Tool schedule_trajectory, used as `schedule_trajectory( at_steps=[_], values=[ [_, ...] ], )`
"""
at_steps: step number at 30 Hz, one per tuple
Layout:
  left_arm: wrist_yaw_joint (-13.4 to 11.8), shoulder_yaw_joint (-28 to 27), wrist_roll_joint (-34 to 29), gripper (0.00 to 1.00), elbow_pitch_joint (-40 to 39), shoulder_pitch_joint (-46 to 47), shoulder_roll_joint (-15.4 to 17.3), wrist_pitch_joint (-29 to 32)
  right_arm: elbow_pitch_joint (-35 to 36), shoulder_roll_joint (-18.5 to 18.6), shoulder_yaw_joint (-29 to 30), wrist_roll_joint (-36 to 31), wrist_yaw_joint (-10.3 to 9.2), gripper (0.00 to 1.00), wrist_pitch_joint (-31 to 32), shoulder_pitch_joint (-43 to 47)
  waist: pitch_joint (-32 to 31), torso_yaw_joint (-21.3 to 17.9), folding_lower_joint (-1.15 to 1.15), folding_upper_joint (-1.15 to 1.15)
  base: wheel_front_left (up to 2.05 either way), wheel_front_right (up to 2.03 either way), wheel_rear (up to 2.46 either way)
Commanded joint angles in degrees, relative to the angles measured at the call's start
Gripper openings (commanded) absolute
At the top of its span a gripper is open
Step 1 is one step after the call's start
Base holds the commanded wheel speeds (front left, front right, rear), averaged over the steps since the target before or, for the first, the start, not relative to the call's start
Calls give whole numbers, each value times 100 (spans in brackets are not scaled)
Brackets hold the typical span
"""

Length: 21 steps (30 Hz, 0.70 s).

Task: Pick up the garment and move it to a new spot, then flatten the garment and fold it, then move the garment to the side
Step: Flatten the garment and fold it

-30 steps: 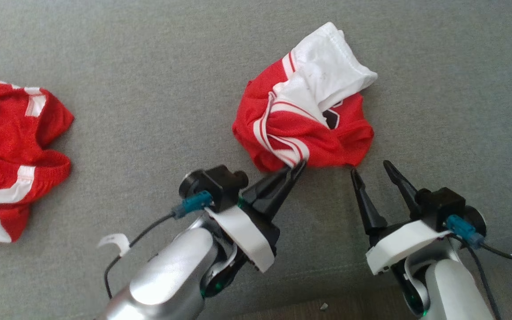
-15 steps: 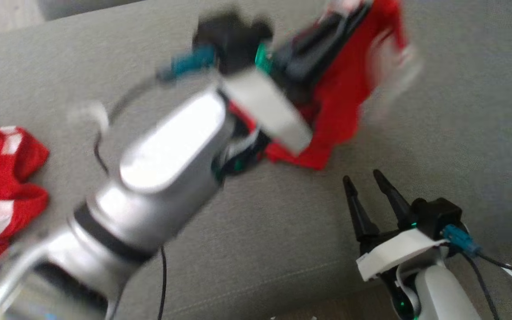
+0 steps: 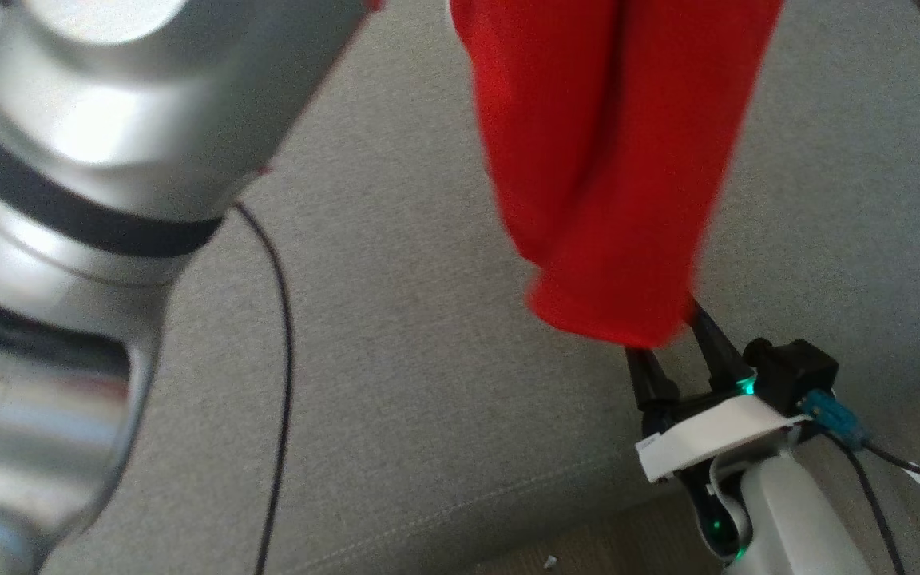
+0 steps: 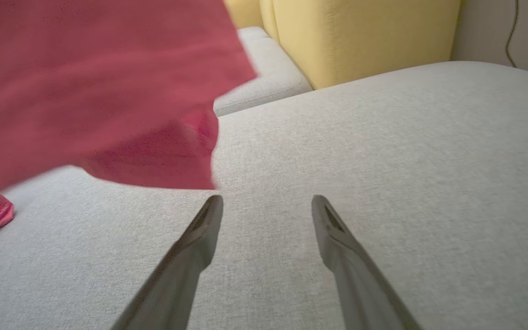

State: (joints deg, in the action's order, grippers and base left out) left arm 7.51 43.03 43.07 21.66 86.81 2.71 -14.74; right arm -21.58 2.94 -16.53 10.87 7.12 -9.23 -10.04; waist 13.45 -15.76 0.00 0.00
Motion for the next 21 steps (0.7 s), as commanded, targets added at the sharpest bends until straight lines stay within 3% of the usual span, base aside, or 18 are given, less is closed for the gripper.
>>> schedule_trajectory(
  at_steps=[1, 3, 7, 13, 18, 21],
  values=[
    [-2, -213, 22, 0, -102, -317, 535, -23, 126, -6, -63, -9, 36, 100, -34, -142, -23, 151, 0, 0, 0, 0, 0],
    [-2, -208, 72, 0, -132, -571, 703, -23, 113, -6, 5, -38, 36, 100, -10, -117, -22, 220, 0, 0, 0, 0, 0],
    [-4, -345, 336, 0, -426, -1984, 1504, -24, 115, -6, 432, -313, 36, 100, 133, -1, 19, 428, 0, 0, 0, 0, 0],
    [-250, -1329, 698, 0, -1372, -4320, 2429, -25, 405, -6, 937, -883, 36, 100, 504, 172, 194, 713, 0, 0, 0, 0, 0],
    [-504, -2446, 768, 0, -2017, -5991, 2609, -25, 843, -6, 1295, -1276, 36, 100, 807, 286, 303, 958, 0, 0, 0, 0, 0],
    [-493, -2842, 720, 0, -2076, -6723, 2566, -25, 1051, -6, 1351, -1303, 36, 100, 940, 288, 346, 1087, 0, 0, 0, 0, 0]
  ],
)
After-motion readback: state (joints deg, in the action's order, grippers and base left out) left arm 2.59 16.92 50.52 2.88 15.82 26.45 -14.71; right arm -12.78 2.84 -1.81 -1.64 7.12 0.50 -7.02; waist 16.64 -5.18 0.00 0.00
